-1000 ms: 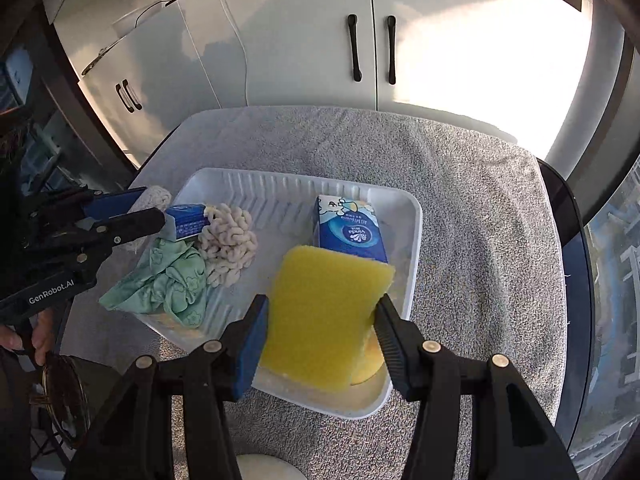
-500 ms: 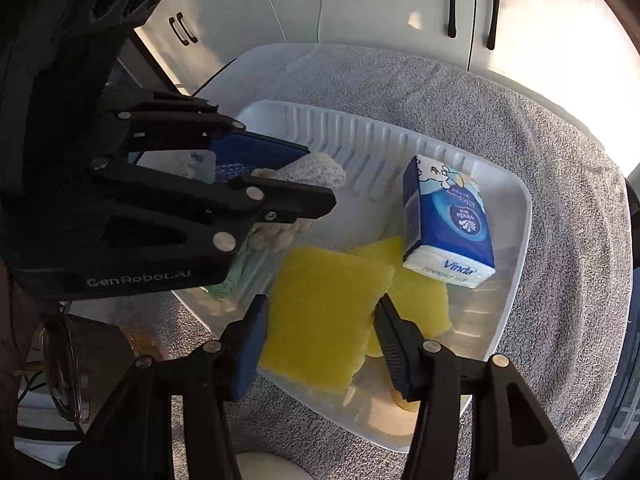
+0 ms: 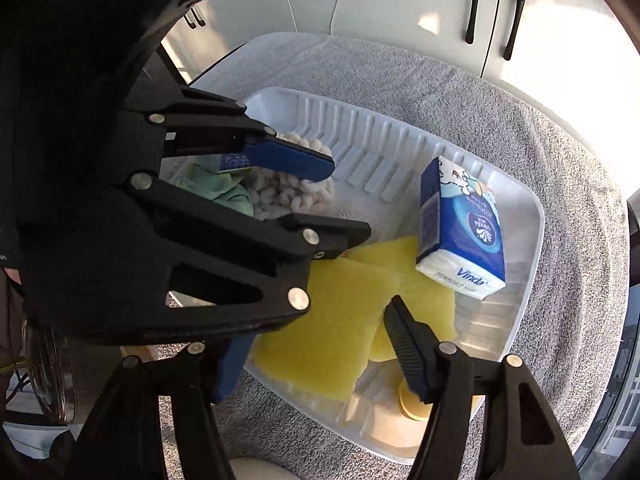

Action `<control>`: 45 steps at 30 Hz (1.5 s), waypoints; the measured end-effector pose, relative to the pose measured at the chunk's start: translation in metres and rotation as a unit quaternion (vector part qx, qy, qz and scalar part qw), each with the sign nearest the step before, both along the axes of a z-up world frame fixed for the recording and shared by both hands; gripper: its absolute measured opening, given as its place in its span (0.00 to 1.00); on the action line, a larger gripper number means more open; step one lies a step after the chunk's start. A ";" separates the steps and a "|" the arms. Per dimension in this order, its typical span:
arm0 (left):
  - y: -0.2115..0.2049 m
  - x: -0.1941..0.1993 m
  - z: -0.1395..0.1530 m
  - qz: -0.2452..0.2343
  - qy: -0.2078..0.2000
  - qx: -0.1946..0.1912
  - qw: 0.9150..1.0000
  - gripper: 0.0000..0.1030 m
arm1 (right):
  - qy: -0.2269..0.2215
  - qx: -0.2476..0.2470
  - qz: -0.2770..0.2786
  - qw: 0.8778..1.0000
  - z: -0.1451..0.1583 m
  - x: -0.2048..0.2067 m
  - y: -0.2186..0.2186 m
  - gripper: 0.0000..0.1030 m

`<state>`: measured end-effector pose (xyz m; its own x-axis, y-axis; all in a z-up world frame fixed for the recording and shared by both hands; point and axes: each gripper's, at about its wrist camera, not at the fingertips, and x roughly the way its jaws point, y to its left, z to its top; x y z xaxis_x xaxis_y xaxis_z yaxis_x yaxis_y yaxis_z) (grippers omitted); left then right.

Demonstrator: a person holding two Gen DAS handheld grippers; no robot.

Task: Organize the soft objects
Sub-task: 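Open the left gripper over the tray while the right gripper releases the yellow sponge, then move both grippers back toward the last egg sponge beside the mug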

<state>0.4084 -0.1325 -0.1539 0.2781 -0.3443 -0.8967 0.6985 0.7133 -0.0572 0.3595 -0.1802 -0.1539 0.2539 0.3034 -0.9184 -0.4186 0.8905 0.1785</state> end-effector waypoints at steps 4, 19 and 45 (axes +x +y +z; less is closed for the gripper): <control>0.007 0.001 0.009 0.007 -0.002 -0.019 1.000 0.44 | -0.002 -0.006 0.012 1.000 0.001 -0.001 0.004 0.68; 0.062 -0.006 0.049 0.086 -0.056 -0.077 0.992 0.45 | -0.041 0.035 -0.073 0.996 0.032 -0.013 -0.043 0.69; 0.245 -0.077 0.017 0.257 -0.091 -0.058 0.961 0.45 | -0.049 0.061 -0.300 0.951 0.024 -0.139 -0.220 0.69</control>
<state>0.3310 0.1120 -0.1367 0.5861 -0.2153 -0.7811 0.2628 0.9624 -0.0681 0.2207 -0.3999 -0.1302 0.4969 0.1792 -0.8491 0.1389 0.9494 0.2817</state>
